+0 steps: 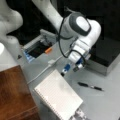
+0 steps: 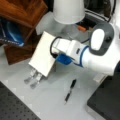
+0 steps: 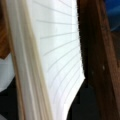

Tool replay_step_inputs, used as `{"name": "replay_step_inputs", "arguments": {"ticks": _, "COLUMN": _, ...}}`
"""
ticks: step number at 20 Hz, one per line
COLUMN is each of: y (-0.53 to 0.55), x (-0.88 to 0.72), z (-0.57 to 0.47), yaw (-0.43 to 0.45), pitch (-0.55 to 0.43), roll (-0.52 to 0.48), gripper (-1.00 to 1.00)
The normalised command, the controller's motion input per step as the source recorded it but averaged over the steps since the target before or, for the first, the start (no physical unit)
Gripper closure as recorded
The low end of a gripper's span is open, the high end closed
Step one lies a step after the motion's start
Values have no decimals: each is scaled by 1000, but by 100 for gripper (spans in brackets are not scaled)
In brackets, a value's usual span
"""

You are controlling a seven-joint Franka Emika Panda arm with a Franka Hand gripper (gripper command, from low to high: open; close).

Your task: Turn off the lamps. Pick up the book. Place the book on the shelf position.

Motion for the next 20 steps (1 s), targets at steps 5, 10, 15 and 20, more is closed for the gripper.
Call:
{"name": "replay_step_inputs", "arguments": {"ticks": 5, "y": 56, "x": 116, "z": -241, "yaw": -56, "pitch": -90, "roll": -530, "gripper": -100}}
{"name": "replay_step_inputs", "arguments": {"ticks": 10, "y": 85, "x": 170, "z": -309, "yaw": -65, "pitch": -107, "roll": -496, "gripper": -100}}
{"name": "replay_step_inputs", "arguments": {"ticks": 15, "y": 76, "x": 197, "z": -333, "yaw": -59, "pitch": -135, "roll": -493, "gripper": -100}}
{"name": "replay_step_inputs", "arguments": {"ticks": 20, "y": 91, "x": 171, "z": -302, "yaw": -74, "pitch": -120, "roll": -509, "gripper": -100}}
